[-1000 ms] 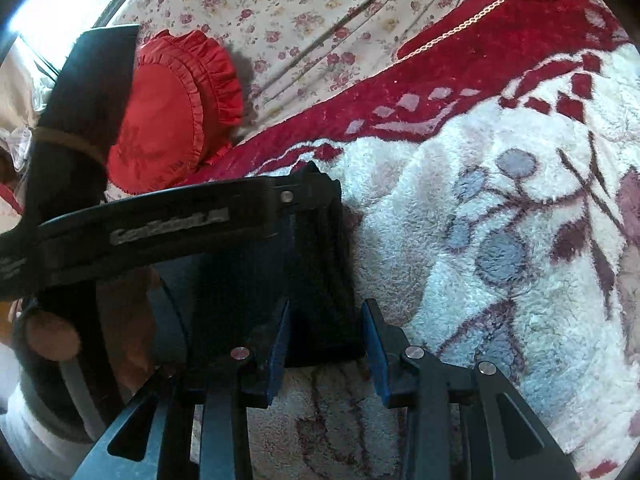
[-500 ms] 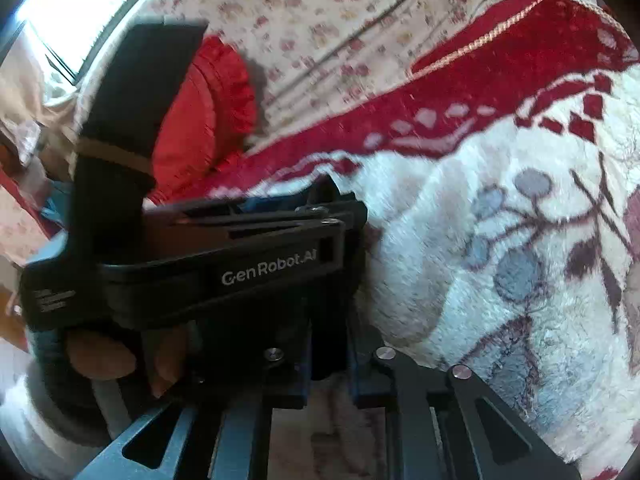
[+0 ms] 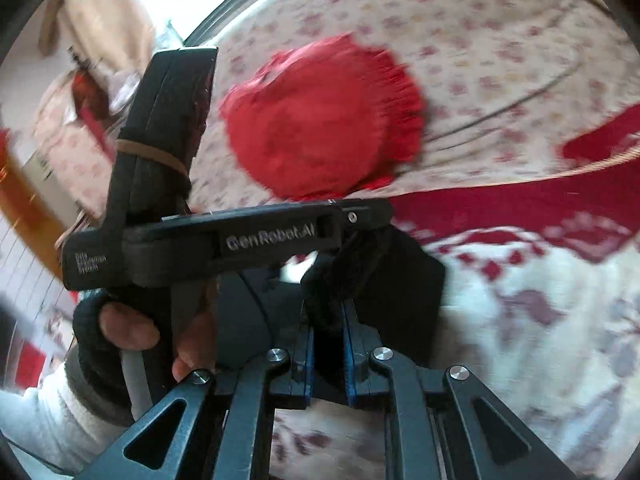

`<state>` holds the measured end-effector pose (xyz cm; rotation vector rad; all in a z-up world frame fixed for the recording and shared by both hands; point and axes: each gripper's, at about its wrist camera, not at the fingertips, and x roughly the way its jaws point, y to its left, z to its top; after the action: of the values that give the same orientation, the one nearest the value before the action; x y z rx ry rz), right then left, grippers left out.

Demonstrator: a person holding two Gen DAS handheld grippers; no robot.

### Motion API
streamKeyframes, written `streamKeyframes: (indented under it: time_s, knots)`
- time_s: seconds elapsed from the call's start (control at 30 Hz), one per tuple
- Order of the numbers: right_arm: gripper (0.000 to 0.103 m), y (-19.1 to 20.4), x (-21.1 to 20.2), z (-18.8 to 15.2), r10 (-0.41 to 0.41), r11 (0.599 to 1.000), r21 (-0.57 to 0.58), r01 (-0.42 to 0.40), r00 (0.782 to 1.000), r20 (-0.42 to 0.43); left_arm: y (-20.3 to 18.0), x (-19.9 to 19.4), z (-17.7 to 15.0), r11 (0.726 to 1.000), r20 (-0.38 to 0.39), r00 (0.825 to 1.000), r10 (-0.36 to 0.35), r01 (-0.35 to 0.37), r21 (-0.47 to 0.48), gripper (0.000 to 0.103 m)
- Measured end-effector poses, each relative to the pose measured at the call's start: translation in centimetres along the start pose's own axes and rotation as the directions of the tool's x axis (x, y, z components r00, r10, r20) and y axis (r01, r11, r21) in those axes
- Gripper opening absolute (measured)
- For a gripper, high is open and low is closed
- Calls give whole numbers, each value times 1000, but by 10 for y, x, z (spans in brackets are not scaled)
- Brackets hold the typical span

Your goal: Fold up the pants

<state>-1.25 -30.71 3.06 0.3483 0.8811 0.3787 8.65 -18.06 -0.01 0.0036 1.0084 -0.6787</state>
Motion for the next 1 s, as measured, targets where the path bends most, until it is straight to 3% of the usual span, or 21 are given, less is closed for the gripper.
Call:
streamKeyframes:
  time_s: [0.1, 0.23, 0.33, 0.4, 0.43, 0.5, 0.53, 0.57, 0.67, 0.77, 0.8, 0.83, 0.87, 1.0]
  knots:
    - [11, 18, 48, -8, 61, 998, -24, -63, 995, -85, 46, -4, -21, 993, -25, 998, 57, -60, -98, 21]
    - [14, 27, 111, -26, 96, 995, -8, -101, 971, -221, 81, -10, -44, 979, -52, 996, 77, -86, -187, 21]
    - [33, 33, 99, -26, 167, 985, -14, -173, 967, -190, 92, -21, -55, 973, -44, 995, 91, -98, -211, 21]
    - [35, 27, 74, -18, 206, 978, 6, -208, 968, -144, 92, -28, -60, 972, -36, 996, 85, -91, -218, 21]
    - [35, 22, 62, -15, 194, 981, 12, -194, 974, -114, 89, -32, -65, 973, -30, 997, 69, -74, -218, 22]
    - [35, 8, 43, -8, 117, 993, 29, -115, 991, -58, 83, -31, -69, 975, -36, 998, 57, -63, -215, 37]
    - [35, 3, 37, -8, 77, 997, 34, -75, 996, -39, 78, -29, -72, 976, -42, 998, 48, -56, -211, 52]
    - [35, -6, 33, -5, 26, 999, 38, -25, 999, -24, 73, -26, -75, 977, -45, 998, 39, -47, -208, 58]
    - [31, -28, 42, 1, -82, 995, 48, 84, 996, -42, 61, -14, -84, 980, -72, 996, 47, -60, -192, 58]
    - [30, -45, 56, 5, -98, 993, 66, 102, 994, -58, 59, 1, -90, 972, -98, 994, 49, -70, -224, 58]
    - [30, -48, 53, 5, -97, 992, 72, 101, 994, -58, 56, 1, -89, 973, -84, 995, 60, -77, -219, 55]
    - [30, -50, 50, 3, -94, 992, 76, 98, 994, -56, 53, 1, -88, 975, -79, 995, 54, -69, -209, 32]
    - [30, -50, 51, 4, -93, 992, 76, 97, 994, -51, 50, 2, -87, 978, -86, 995, 44, -61, -201, 18]
    - [28, -35, 55, 9, -96, 995, 27, 97, 995, -41, 43, -15, -85, 984, -35, 998, 49, -55, -170, 13]
